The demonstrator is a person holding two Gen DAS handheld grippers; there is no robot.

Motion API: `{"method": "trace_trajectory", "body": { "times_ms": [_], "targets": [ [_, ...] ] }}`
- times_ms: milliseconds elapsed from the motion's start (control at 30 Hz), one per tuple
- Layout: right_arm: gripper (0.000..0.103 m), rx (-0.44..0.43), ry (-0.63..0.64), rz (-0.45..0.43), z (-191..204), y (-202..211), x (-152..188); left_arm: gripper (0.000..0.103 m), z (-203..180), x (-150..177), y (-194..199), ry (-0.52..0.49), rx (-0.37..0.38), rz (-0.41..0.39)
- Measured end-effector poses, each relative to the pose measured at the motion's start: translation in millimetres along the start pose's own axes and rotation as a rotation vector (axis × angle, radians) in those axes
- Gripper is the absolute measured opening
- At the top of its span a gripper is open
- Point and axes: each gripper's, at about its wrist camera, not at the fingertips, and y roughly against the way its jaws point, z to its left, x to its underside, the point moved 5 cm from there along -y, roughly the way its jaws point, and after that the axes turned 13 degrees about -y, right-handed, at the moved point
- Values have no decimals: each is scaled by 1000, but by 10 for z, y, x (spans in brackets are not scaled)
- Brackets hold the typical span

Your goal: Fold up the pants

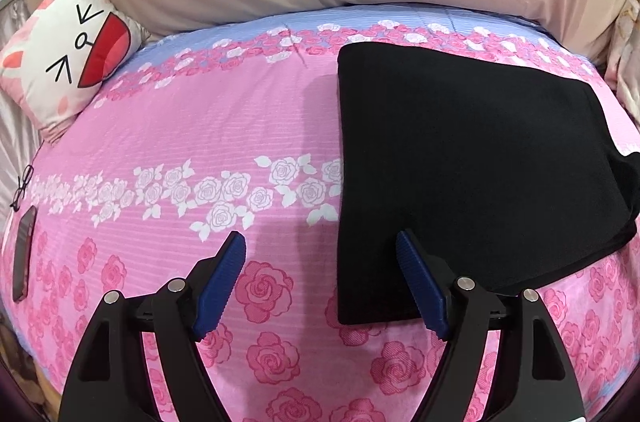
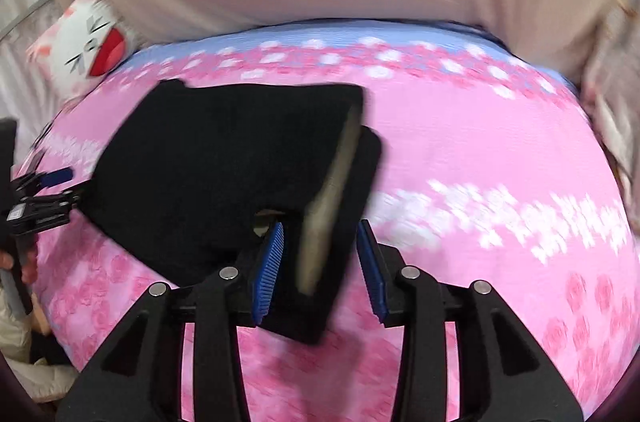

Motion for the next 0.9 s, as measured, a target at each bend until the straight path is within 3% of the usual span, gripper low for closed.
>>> {"method": "trace_trajectory", "body": {
  "times_ms": [100,133,300,433,633,833,900],
  "targets": [
    [36,-133,28,-18,259,8,-232,78,1,-1,-10,3,-10,5],
    [36,-136,32,-7,272,-58,-308,78,-1,0,-12,3,-11,7],
    [37,-2,-52,-17,-171,-104,-281,80,10,21,-3,-2,-8,9],
    [37,125,-3,1,-365,-66,-9,84,31,45,-58,13,2,15],
    [38,171,-38,-23,-609,17,41,84,27,54,-70,16,5,17],
    [36,88,76,-5,-62,-116,9,84,4,46,-40,12,-15,18],
    [36,24,98,-10,137,-117,-70,84,3,50,-40,11,-16,19]
  ]
}}
